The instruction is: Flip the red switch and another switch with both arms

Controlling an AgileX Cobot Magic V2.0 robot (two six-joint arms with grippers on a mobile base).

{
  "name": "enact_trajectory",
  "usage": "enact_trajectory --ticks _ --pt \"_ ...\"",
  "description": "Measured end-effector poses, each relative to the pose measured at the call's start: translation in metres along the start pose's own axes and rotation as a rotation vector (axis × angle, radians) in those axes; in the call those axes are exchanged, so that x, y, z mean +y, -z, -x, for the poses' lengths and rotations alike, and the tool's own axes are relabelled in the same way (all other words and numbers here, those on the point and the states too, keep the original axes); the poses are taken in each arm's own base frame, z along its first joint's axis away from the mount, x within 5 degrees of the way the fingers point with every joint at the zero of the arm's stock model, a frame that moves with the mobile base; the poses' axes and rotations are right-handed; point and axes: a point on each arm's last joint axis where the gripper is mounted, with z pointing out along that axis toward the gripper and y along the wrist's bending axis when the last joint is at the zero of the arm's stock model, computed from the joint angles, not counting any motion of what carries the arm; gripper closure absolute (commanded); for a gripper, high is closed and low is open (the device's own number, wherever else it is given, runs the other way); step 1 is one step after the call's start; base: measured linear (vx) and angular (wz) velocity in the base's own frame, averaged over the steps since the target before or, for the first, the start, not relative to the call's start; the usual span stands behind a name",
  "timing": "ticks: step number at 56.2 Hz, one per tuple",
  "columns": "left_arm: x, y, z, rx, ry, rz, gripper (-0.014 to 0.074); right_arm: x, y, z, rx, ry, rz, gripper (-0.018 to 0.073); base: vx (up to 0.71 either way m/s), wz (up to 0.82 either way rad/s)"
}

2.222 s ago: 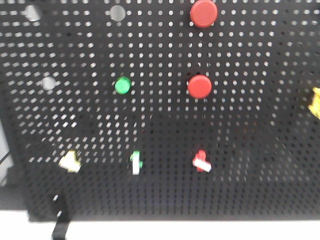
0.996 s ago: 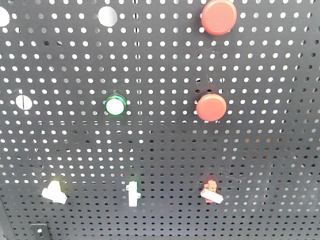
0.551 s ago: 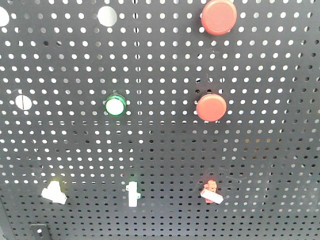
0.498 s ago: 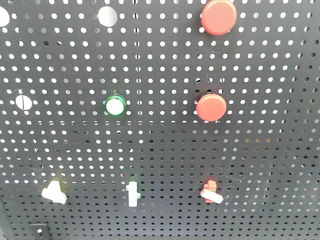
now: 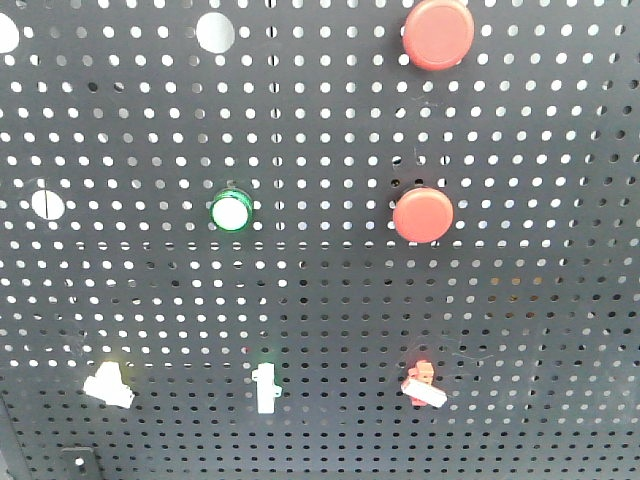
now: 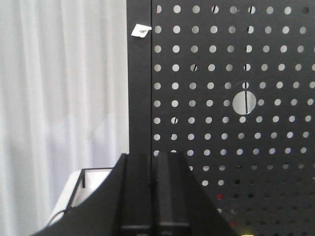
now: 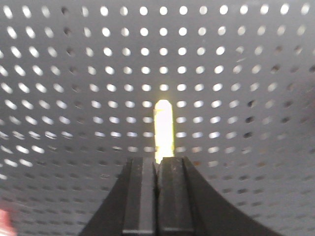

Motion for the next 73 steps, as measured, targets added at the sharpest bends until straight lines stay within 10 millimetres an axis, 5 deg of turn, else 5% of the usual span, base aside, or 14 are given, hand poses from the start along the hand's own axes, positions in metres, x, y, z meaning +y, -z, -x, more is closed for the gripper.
enact_trajectory --ticks 22,42,73 --pt "-0.011 -0.001 -0.011 0.185 0.042 -0.103 0.0594 0.020 -0.020 -0.009 0.087 0.023 0.197 0.0566 0.00 0.00" --pt "-0.038 -0.048 -0.045 0.333 -0.122 -0.326 0.0594 0.073 -0.064 -0.037 0.255 0.062 0.532 0.0566 0.00 0.00" --pt "-0.038 -0.087 -0.069 0.415 -0.162 -0.261 0.0594 0.074 -0.066 -0.032 0.205 0.043 0.523 0.0566 0.00 0.00"
